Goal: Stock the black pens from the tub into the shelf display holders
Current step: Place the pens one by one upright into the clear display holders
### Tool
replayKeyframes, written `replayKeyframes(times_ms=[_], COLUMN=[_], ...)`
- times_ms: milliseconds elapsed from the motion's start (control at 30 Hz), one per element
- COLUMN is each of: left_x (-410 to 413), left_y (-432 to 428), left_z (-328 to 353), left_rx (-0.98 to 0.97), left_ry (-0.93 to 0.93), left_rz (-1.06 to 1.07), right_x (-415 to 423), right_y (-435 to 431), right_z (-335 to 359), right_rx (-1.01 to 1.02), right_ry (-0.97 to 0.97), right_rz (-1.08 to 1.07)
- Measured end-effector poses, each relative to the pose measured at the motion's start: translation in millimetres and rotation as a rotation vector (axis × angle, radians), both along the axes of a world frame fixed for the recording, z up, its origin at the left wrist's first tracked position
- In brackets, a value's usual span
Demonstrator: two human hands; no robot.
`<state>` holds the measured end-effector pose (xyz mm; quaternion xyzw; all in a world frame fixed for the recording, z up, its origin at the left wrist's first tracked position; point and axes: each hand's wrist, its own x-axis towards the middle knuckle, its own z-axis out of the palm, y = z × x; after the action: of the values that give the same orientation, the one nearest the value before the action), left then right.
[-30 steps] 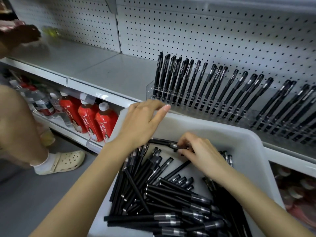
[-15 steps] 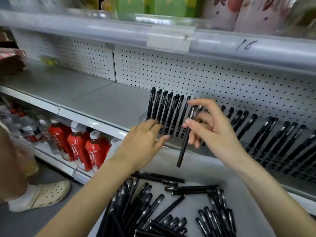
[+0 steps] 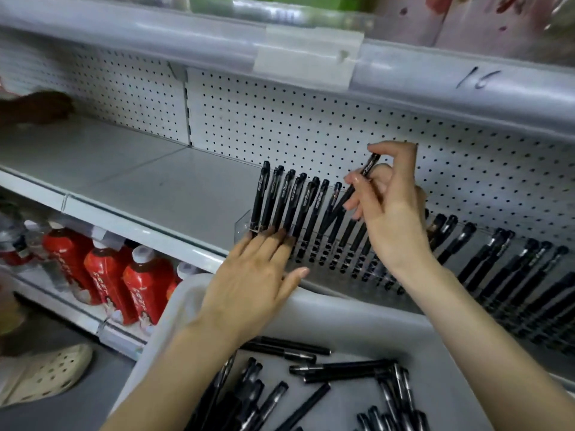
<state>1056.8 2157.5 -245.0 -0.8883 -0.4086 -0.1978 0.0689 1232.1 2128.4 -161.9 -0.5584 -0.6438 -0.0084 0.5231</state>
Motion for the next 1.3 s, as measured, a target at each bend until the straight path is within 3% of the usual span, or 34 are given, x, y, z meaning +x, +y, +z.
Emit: replayKeyframes(times_ms=[733, 1200, 1300], left_x=[3, 3, 3], left_y=[-1, -2, -5], left_z=[-4, -1, 3], left_rx=[0.034, 0.004, -0.043], left_ry=[-0.042, -0.044, -0.026], left_rz=[0.029, 0.026, 0.018], right_x=[-2, 3, 3], right_y=[11, 2, -18], right_z=[-5, -7, -5], right_rx=[-0.232, -0.126, -0.147], right_ry=[-0.111, -0.191, -0.097], right_rz=[-0.067, -0.097, -0.110])
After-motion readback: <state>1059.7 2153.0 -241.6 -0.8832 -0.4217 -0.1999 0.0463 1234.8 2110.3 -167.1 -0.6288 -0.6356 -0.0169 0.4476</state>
